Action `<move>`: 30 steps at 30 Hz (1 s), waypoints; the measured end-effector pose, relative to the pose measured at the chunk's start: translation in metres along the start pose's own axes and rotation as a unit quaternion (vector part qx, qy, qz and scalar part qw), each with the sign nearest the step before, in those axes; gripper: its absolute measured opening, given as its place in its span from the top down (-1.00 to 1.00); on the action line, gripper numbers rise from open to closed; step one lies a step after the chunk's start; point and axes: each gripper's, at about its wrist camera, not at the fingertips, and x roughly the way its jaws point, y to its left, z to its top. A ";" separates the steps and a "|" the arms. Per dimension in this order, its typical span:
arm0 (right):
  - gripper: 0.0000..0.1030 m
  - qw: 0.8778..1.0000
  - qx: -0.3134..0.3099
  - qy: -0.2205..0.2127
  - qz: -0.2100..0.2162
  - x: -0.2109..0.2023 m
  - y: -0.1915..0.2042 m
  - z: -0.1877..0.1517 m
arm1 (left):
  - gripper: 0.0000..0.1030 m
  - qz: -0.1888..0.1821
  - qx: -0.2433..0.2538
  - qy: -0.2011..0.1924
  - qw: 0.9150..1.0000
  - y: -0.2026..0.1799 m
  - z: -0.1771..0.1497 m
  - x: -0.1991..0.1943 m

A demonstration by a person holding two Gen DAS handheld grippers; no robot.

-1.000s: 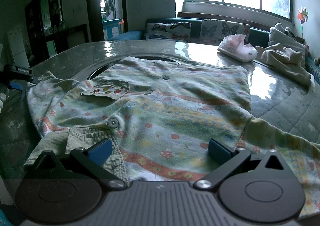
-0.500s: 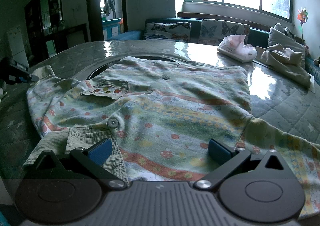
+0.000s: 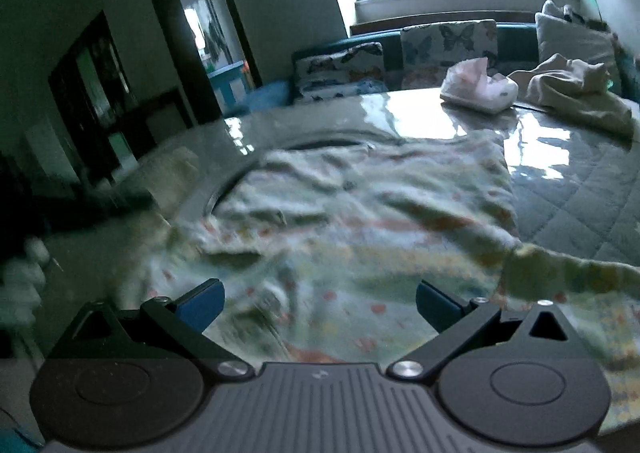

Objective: Fold clothes
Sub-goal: 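Grasp the shirt sleeve cuff with the left gripper and lift it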

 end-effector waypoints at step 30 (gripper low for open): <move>0.84 0.976 0.142 0.103 0.128 0.064 -0.003 0.027 | -0.32 -0.072 0.087 0.068 0.991 -0.042 -0.053 0.015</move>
